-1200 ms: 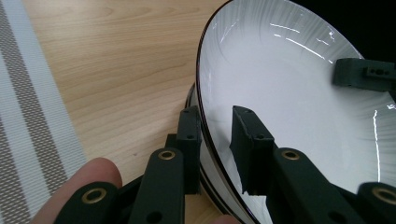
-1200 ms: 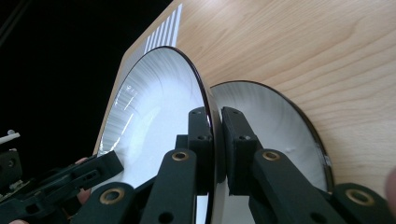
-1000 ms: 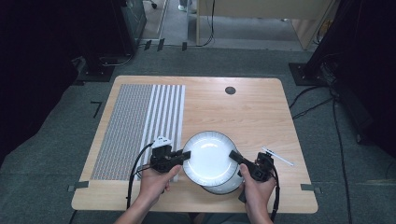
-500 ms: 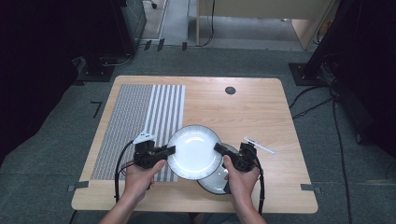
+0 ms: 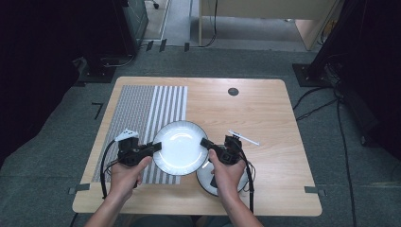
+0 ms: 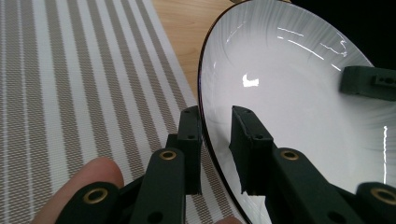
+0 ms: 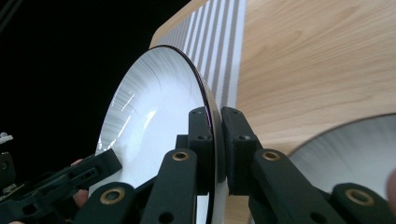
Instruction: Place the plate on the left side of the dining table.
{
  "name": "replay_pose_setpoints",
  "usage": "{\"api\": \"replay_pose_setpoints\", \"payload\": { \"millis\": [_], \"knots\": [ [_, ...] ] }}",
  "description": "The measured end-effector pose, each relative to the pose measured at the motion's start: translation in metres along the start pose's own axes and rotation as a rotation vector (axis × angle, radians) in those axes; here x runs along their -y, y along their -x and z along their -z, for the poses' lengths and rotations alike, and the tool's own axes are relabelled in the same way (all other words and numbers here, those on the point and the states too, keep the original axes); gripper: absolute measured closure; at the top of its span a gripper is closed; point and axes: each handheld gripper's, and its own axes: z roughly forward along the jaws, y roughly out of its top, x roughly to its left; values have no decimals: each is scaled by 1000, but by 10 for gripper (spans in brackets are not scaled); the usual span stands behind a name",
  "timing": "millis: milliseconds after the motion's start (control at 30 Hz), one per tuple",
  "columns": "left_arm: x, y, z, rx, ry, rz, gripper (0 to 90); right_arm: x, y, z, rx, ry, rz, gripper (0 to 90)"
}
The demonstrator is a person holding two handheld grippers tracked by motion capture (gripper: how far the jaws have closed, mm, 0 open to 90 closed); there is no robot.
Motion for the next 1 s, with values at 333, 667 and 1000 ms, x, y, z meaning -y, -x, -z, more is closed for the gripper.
{"api": "replay_pose_setpoints", "payload": {
  "millis": [333,667,1000],
  "knots": [
    [-6,-25,15,-43,15,24,748,1,-20,-30,-21,-28,6,841],
    [-10,-47,23,-78,24,48,747,1,-35,-56,-25,-50,21,841],
    [-16,-68,23,-124,38,78,747,-2,-44,-84,-27,-75,24,840]
  ]
}}
